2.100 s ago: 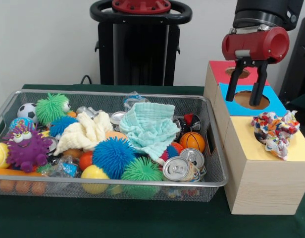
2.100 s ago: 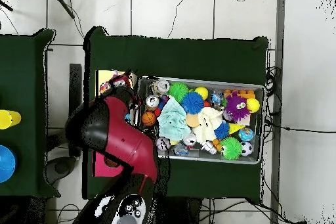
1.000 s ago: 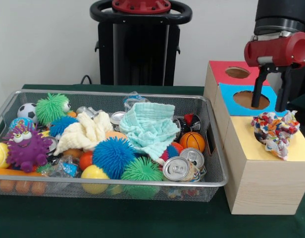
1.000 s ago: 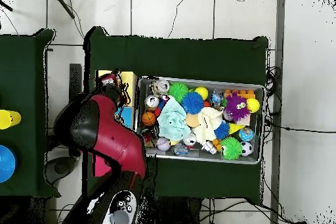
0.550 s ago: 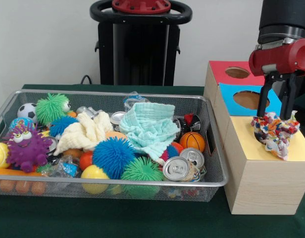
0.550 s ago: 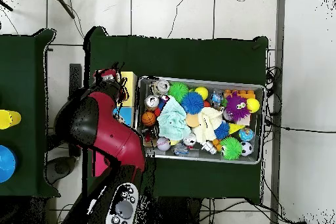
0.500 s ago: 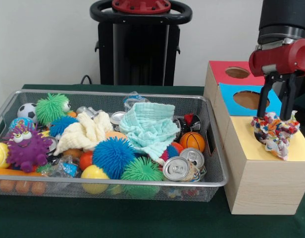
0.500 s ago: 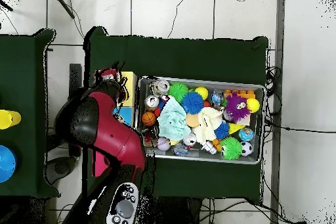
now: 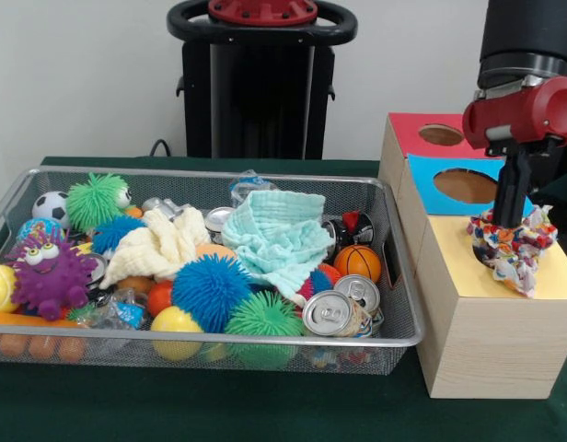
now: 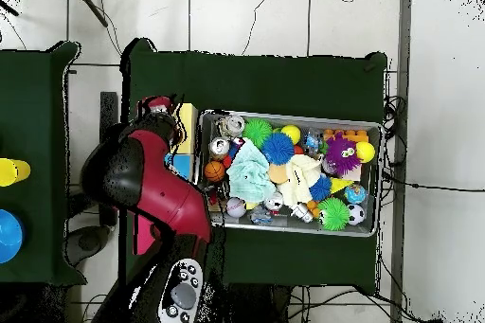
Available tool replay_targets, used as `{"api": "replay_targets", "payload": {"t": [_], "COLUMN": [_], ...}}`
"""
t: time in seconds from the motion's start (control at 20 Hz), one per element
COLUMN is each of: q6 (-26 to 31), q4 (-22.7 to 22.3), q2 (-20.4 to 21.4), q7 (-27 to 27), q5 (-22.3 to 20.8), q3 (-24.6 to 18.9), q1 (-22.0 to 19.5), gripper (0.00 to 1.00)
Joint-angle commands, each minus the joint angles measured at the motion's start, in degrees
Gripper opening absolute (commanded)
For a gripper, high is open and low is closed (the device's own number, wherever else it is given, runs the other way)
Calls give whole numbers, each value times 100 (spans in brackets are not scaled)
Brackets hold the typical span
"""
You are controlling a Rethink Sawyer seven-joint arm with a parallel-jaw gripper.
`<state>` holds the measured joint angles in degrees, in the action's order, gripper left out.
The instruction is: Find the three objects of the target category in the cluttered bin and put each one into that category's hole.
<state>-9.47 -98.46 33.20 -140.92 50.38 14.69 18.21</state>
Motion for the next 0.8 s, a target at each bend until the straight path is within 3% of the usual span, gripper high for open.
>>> {"api": "replay_targets", "payload": {"t": [0.05, 0.4, 0.45, 0.65, 0.8], "q6": [286, 615, 623, 760, 1344], "q4": [-481, -378, -363, -245, -62], "q2": [-292, -425, -445, -581, -756], "q7": [-1240, -1115, -1090, -916, -936], "q5": [309, 557, 591, 646, 729], "q3": [-339, -69, -28, 253, 692], "q1": [37, 233, 263, 441, 679], "gripper": [0, 0, 100, 100, 100]}}
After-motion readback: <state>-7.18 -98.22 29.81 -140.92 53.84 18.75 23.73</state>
